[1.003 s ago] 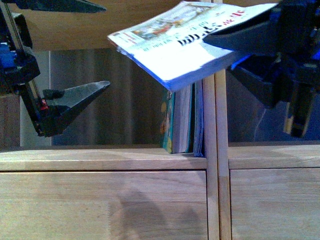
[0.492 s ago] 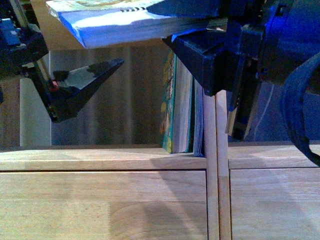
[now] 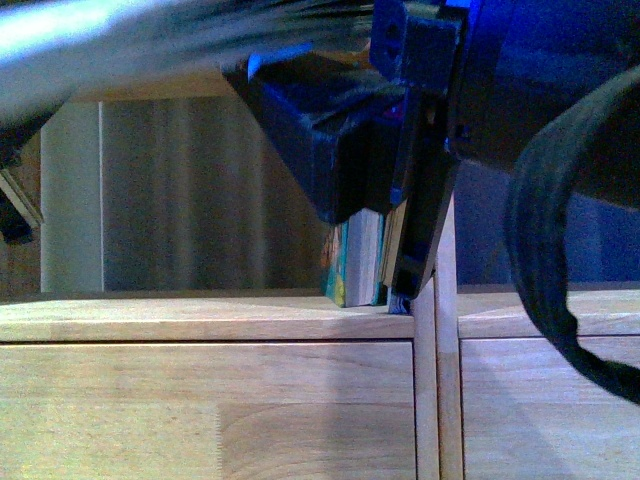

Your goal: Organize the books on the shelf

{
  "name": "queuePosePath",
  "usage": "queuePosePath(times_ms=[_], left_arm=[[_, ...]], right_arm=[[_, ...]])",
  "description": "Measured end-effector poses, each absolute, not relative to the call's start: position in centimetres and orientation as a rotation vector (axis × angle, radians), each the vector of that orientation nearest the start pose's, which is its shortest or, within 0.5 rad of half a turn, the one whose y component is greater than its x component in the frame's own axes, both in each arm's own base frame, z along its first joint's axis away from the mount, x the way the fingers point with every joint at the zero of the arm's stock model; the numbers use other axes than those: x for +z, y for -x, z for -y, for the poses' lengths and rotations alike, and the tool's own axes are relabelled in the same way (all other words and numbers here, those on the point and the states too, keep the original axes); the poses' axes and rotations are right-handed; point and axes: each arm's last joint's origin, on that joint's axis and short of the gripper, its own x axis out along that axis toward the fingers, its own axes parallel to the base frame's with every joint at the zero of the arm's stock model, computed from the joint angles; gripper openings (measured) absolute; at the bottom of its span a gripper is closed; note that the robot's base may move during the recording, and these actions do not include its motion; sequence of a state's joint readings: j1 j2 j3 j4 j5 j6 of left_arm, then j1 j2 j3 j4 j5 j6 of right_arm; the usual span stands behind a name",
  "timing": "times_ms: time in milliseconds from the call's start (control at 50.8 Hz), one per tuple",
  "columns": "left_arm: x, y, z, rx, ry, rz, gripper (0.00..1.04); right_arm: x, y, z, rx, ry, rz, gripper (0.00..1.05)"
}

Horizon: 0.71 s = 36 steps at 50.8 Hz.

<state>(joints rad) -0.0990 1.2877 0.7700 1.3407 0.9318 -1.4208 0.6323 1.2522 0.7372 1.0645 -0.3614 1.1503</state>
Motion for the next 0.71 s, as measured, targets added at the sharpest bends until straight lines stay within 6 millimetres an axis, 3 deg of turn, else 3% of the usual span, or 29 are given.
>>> queuePosePath(times_ms=[275,413,570,669,708], left_arm=[[34.2,-22.2,3.2,-1.213,0.882,0.035,0.07],[34.5,-21.5,2.8,-1.092,0.851,0.102,0.07],[34.5,-20.5,4.4,-0.826,0.749,0.096,0.07],[35.8,-21.7,5.1,-0.726,0.65,0.116,0.07],[36.6,-23.0,5.4,-0.656,0.569,0.158,0.07]], right_arm=[[33.0,-18.7,-15.3,1.238,-1.078,-0.05,0.78],[32.6,-17.2,-13.9,1.247,-1.014,-0.057,0.99],[31.6,-15.4,-10.3,1.182,-0.903,-0.063,0.98],[31.3,-14.2,-8.3,1.173,-0.845,-0.06,0.98],[31.1,-13.5,-7.0,1.157,-0.818,-0.049,0.98]])
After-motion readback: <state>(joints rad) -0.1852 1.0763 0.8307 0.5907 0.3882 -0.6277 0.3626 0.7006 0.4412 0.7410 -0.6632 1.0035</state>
